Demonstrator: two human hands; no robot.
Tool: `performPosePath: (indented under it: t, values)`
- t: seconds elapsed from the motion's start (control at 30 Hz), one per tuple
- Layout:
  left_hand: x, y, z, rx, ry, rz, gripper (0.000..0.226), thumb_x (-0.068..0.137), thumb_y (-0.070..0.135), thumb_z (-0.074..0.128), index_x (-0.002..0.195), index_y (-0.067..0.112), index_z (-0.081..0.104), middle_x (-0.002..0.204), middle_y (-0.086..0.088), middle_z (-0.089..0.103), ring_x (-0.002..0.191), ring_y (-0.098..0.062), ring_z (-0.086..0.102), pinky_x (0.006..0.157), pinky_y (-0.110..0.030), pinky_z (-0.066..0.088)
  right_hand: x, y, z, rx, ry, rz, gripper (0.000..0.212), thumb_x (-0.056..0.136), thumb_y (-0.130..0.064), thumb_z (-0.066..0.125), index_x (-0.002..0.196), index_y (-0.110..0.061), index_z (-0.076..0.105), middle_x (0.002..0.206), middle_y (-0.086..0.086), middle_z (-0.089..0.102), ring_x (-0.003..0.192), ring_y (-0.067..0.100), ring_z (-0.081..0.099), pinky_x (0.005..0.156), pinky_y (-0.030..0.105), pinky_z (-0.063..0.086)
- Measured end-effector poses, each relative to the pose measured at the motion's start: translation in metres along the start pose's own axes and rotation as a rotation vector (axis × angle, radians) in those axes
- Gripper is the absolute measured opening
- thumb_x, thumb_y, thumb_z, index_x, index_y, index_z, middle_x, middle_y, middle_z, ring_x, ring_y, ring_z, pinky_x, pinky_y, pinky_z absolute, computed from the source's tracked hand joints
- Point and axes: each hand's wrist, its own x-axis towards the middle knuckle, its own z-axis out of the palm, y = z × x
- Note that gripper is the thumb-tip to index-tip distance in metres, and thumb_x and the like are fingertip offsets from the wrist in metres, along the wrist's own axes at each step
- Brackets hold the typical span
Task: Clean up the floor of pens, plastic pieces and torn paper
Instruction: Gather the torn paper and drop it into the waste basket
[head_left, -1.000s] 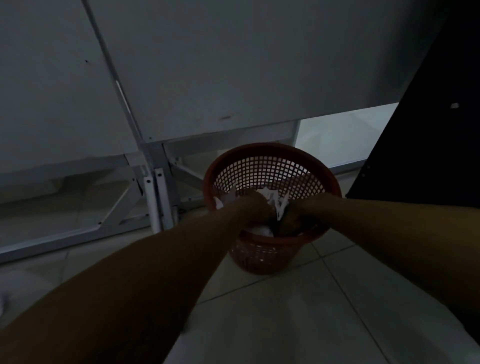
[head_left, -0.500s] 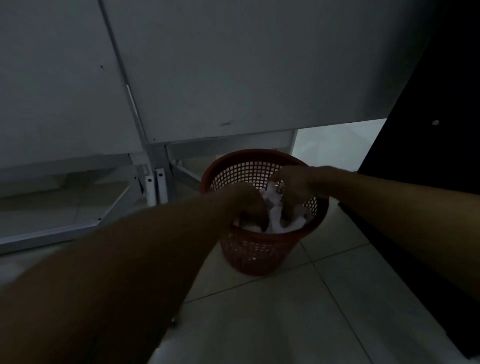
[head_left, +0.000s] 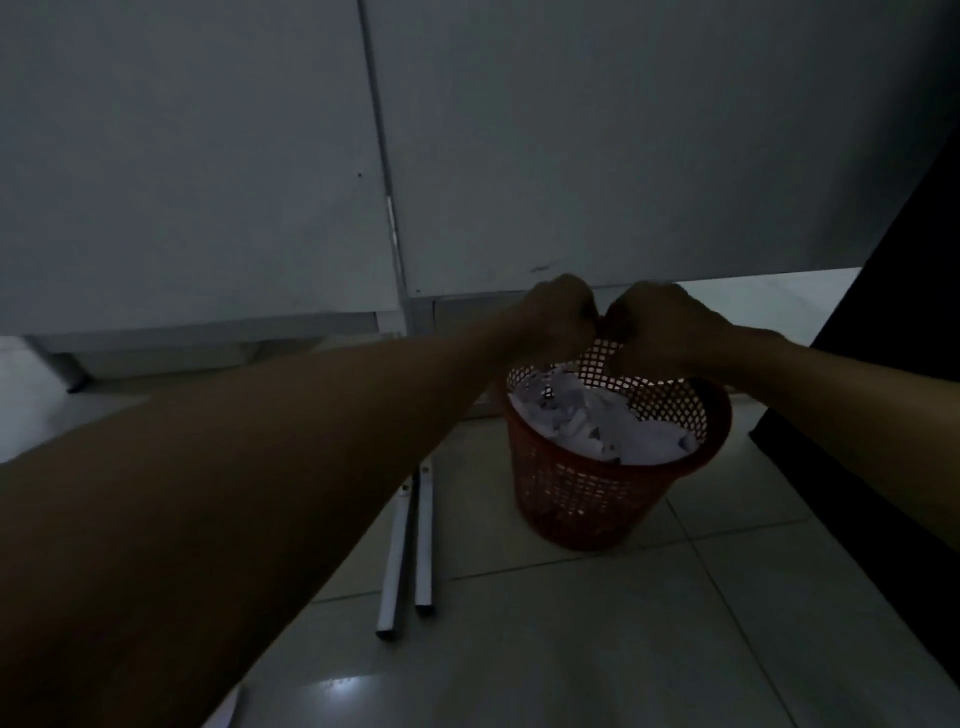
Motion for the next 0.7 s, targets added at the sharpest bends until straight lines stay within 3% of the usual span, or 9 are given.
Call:
performPosePath:
  t: [0.1, 0.17, 0.23, 0.27, 0.33, 0.47, 0.57, 0.7]
  values:
    - [-0.022, -0.015, -0.023, 0.028, 0.072, 0.070, 0.039, 0.092, 0.024, 0.056, 0.126, 0.004, 0.057, 0.126, -0.014, 0.059, 0.113, -0.024, 0.058, 0.093, -0.029, 0.045, 0.004, -0.030, 0.005, 0.123, 0.055, -0.081, 0.034, 0.083, -0.022, 0.069, 0.058, -0.021, 0.045, 0.064, -0.001, 0.051, 0.060, 0.014, 0.052, 0.055, 0.025, 0.037]
    - [-0.043, -0.030, -0.042, 0.065, 0.094, 0.091, 0.038, 0.090, 0.019, 0.056, 0.125, 0.005, 0.056, 0.121, -0.014, 0.061, 0.107, -0.024, 0.060, 0.092, -0.029, 0.047, 0.008, -0.052, 0.012, 0.134, 0.066, -0.149, 0.035, 0.081, -0.014, 0.070, 0.056, -0.025, 0.048, 0.072, -0.001, 0.055, 0.070, 0.015, 0.054, 0.054, 0.020, 0.035]
    - [-0.071, -0.054, -0.064, 0.143, 0.111, 0.053, 0.038, 0.088, 0.013, 0.056, 0.125, 0.006, 0.056, 0.120, -0.013, 0.061, 0.104, -0.023, 0.060, 0.088, -0.027, 0.045, 0.013, -0.082, 0.023, 0.173, 0.051, -0.239, 0.008, 0.077, -0.009, 0.073, 0.075, -0.015, 0.069, 0.091, 0.005, 0.065, 0.085, 0.020, 0.061, 0.067, 0.020, 0.045]
    - [-0.086, -0.065, -0.075, 0.191, 0.107, 0.031, 0.038, 0.087, 0.012, 0.057, 0.125, 0.006, 0.055, 0.119, -0.013, 0.061, 0.104, -0.023, 0.059, 0.087, -0.027, 0.044, 0.014, -0.097, 0.027, 0.183, 0.037, -0.283, 0.013, 0.076, -0.008, 0.073, 0.089, -0.010, 0.074, 0.096, 0.007, 0.068, 0.088, 0.021, 0.064, 0.073, 0.021, 0.047]
    - [-0.117, -0.091, -0.095, 0.275, 0.090, -0.040, 0.041, 0.087, 0.012, 0.059, 0.127, 0.006, 0.054, 0.119, -0.013, 0.062, 0.103, -0.024, 0.059, 0.086, -0.026, 0.043, 0.014, -0.133, 0.035, 0.162, -0.008, -0.400, 0.026, 0.074, -0.011, 0.072, 0.100, -0.007, 0.074, 0.097, 0.010, 0.071, 0.089, 0.022, 0.065, 0.076, 0.023, 0.048]
    - [-0.180, -0.136, -0.130, 0.364, 0.048, -0.196, 0.043, 0.087, 0.014, 0.061, 0.129, 0.009, 0.053, 0.116, -0.011, 0.064, 0.102, -0.022, 0.060, 0.081, -0.021, 0.039, 0.010, -0.195, 0.050, 0.157, -0.108, -0.560, 0.031, 0.071, -0.028, 0.073, 0.101, -0.021, 0.069, 0.096, 0.001, 0.060, 0.090, 0.018, 0.061, 0.080, 0.031, 0.054]
    - [-0.232, -0.166, -0.148, 0.390, 0.016, -0.282, 0.042, 0.090, 0.019, 0.061, 0.130, 0.013, 0.052, 0.116, -0.006, 0.064, 0.092, -0.013, 0.056, 0.082, -0.025, 0.043, 0.006, -0.236, 0.068, 0.147, -0.189, -0.675, 0.033, 0.074, -0.030, 0.076, 0.104, -0.021, 0.068, 0.094, -0.002, 0.057, 0.091, 0.017, 0.059, 0.080, 0.033, 0.054]
    - [-0.316, -0.205, -0.152, 0.391, -0.044, -0.416, 0.045, 0.092, 0.023, 0.060, 0.134, 0.017, 0.047, 0.121, -0.004, 0.062, 0.092, -0.009, 0.054, 0.081, -0.027, 0.047, -0.009, -0.291, 0.098, 0.040, -0.383, -0.812, 0.042, 0.081, -0.040, 0.071, 0.119, -0.027, 0.058, 0.117, 0.000, 0.054, 0.102, 0.014, 0.053, 0.085, 0.033, 0.050]
